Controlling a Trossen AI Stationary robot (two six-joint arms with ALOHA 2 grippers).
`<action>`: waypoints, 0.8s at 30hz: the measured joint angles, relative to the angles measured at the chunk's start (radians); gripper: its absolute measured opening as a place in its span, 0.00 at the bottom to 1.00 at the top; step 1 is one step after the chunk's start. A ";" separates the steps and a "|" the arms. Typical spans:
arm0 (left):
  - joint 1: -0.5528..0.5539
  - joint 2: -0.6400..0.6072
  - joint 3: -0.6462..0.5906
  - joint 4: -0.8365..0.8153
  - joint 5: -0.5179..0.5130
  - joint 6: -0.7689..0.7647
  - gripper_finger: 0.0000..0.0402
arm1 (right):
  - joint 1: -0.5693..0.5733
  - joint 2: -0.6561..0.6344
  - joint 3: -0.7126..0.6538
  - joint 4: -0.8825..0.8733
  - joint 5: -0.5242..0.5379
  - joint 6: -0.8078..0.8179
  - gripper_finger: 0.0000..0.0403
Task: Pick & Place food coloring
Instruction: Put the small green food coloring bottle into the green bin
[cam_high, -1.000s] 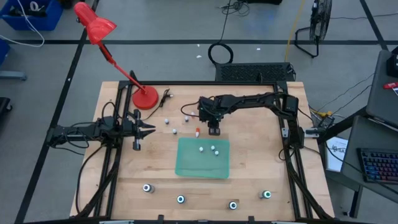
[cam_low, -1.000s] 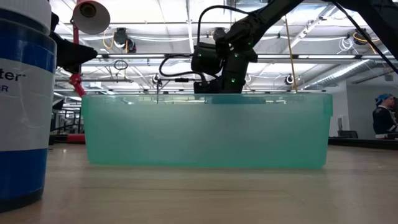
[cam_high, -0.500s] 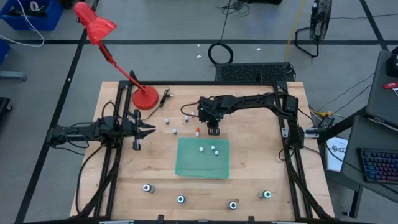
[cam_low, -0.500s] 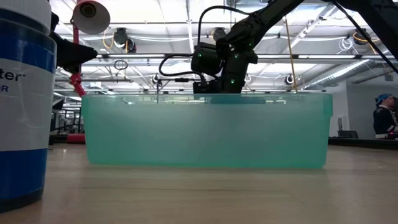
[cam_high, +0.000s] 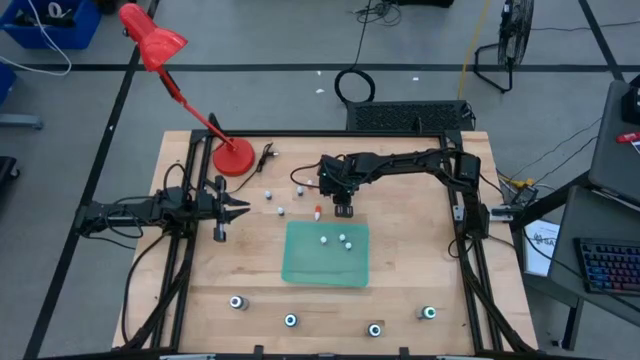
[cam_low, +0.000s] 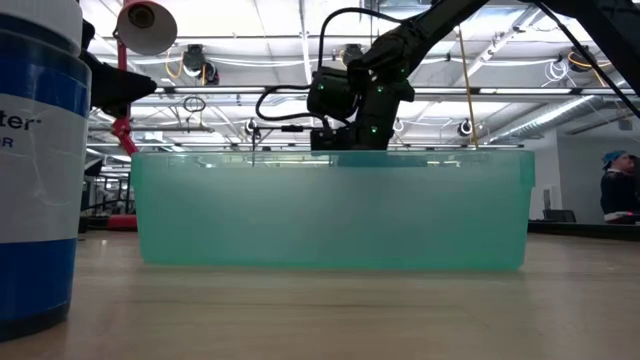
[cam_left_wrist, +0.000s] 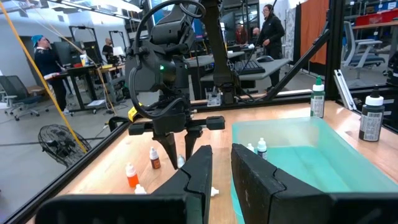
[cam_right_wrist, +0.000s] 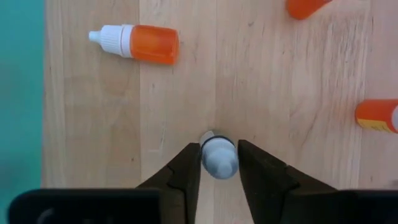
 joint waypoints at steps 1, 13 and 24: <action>0.000 0.000 0.000 0.000 0.000 0.000 0.17 | 0.000 0.000 0.000 0.002 0.000 -0.003 0.18; 0.000 0.000 0.000 0.000 0.000 0.000 0.17 | 0.069 -0.044 0.018 -0.020 0.144 -0.076 0.12; 0.000 0.000 0.000 0.000 0.000 0.000 0.17 | 0.295 -0.092 0.199 -0.207 0.213 0.059 0.12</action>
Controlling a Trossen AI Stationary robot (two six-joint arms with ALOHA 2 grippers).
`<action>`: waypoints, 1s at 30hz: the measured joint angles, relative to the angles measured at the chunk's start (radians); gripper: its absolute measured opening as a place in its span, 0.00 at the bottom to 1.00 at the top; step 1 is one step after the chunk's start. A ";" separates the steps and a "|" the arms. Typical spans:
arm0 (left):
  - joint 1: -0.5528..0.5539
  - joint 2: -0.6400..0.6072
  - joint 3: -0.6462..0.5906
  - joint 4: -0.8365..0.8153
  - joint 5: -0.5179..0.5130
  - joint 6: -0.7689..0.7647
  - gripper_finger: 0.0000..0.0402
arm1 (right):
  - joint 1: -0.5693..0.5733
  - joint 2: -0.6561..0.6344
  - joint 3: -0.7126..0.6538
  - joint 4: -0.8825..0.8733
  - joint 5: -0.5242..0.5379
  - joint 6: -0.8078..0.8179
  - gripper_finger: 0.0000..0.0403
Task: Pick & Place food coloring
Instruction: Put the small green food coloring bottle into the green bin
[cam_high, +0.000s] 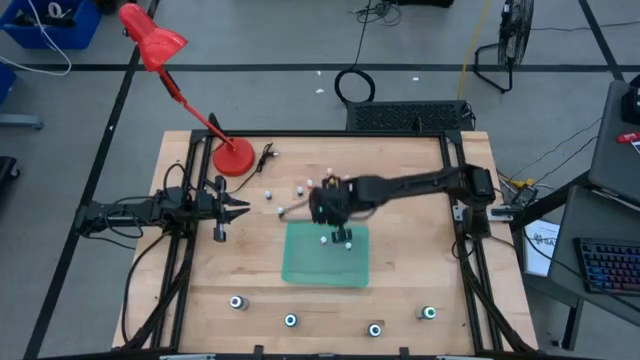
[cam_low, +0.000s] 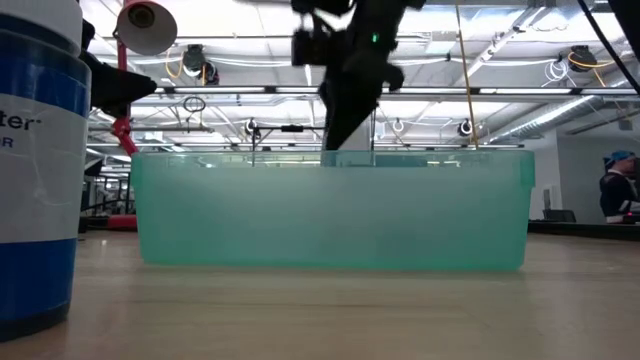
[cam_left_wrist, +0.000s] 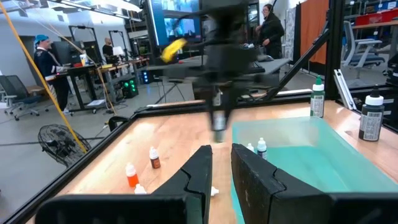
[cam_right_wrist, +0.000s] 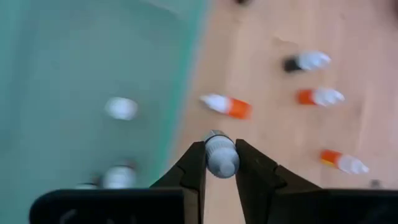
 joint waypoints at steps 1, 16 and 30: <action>0.000 0.000 0.000 0.000 0.000 0.000 0.17 | 0.028 0.000 0.005 0.001 -0.003 0.016 0.12; 0.000 0.000 0.000 0.000 0.000 0.000 0.17 | 0.258 0.000 -0.065 -0.004 -0.033 0.278 0.12; 0.000 0.000 0.000 0.000 0.000 0.000 0.17 | 0.260 0.002 -0.305 0.179 -0.139 0.361 0.12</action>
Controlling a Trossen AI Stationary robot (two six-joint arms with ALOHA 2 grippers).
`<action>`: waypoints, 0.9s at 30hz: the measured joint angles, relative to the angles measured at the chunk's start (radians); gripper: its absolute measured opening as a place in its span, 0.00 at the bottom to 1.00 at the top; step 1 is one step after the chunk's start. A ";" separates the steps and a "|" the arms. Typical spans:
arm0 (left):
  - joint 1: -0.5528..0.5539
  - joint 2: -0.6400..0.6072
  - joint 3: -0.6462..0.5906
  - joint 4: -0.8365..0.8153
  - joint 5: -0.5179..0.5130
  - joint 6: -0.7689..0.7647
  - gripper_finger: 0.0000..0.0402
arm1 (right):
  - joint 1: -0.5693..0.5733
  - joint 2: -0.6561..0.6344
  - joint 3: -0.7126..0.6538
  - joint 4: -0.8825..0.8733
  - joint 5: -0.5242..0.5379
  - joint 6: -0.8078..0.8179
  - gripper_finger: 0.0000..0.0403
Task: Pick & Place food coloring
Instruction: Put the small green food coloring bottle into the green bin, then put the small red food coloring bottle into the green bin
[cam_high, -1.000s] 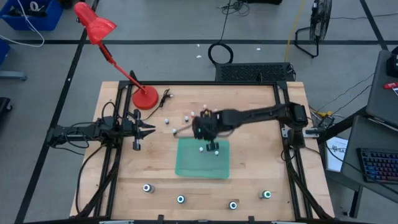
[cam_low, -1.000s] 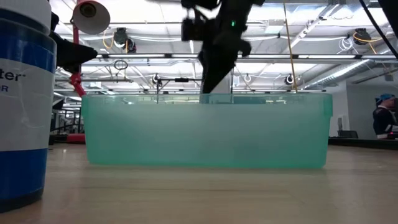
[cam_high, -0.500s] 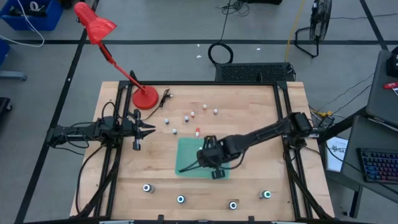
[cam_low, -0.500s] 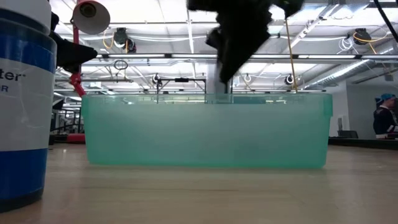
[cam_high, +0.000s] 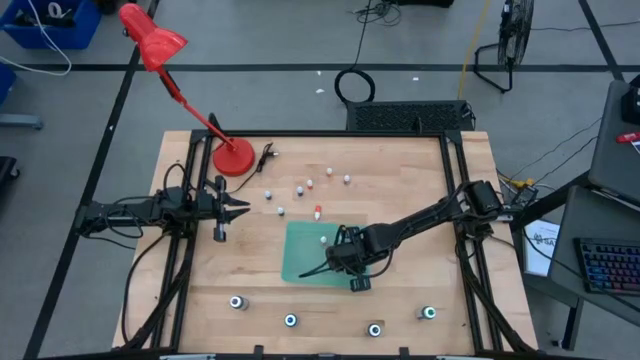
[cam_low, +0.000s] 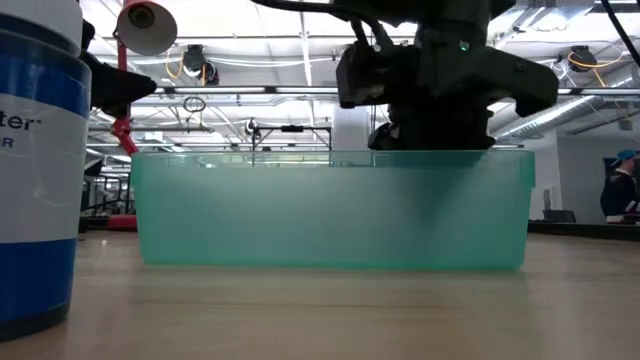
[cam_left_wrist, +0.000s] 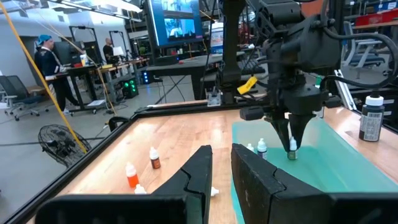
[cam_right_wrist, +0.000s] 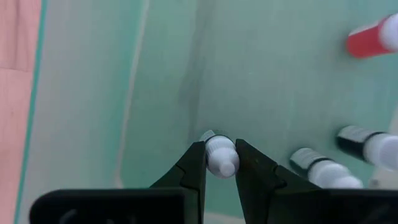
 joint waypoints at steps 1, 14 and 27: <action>0.000 0.000 0.000 0.000 0.000 0.000 0.17 | 0.000 0.000 -0.004 0.001 0.000 0.000 0.12; 0.000 0.000 0.000 0.000 0.000 0.000 0.17 | -0.001 -0.015 -0.008 -0.025 0.001 0.006 0.46; 0.000 0.000 0.000 0.000 0.000 0.000 0.17 | -0.050 -0.264 -0.008 0.045 0.110 -0.054 0.48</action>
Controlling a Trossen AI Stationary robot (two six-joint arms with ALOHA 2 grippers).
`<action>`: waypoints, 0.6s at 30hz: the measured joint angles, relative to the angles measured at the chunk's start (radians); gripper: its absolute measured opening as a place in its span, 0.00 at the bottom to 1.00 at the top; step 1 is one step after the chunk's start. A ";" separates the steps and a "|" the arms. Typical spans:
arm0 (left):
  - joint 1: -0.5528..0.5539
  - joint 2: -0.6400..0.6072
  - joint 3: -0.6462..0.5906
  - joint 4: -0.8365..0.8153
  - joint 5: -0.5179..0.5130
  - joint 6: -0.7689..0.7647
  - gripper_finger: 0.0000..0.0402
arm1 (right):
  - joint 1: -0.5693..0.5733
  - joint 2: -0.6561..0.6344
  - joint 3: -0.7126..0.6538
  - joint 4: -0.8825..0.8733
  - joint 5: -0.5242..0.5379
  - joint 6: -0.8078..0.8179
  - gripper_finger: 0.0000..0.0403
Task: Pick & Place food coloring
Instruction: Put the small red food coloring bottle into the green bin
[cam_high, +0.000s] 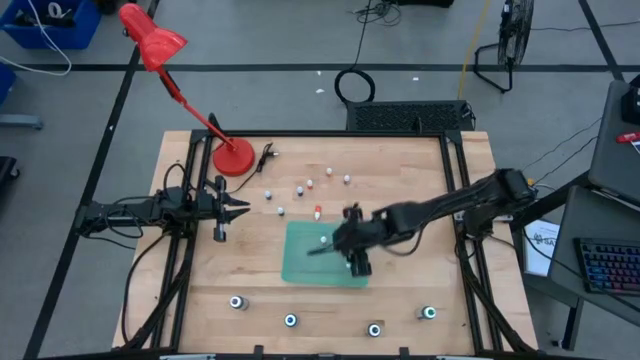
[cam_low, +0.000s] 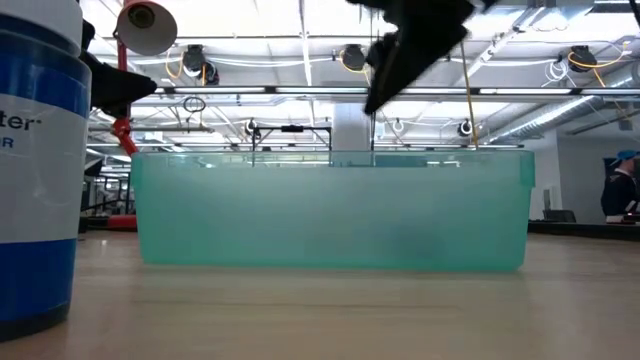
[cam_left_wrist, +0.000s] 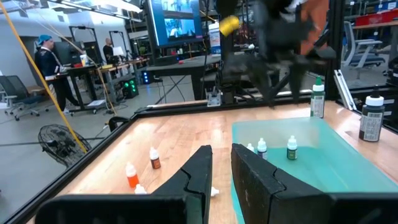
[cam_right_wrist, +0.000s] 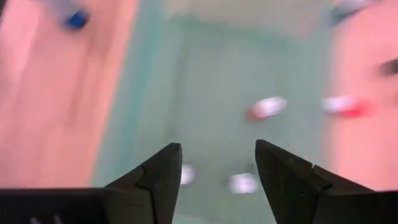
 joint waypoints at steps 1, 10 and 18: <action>0.000 0.000 0.000 0.000 0.000 0.000 0.17 | -0.019 -0.022 0.000 0.003 0.020 -0.013 0.48; 0.000 0.000 0.000 0.000 0.000 0.000 0.17 | -0.340 -0.094 0.006 -0.003 -0.021 -0.142 0.47; 0.000 0.000 0.000 0.001 0.000 0.000 0.17 | -0.571 0.105 0.353 -0.274 -0.076 -0.229 0.46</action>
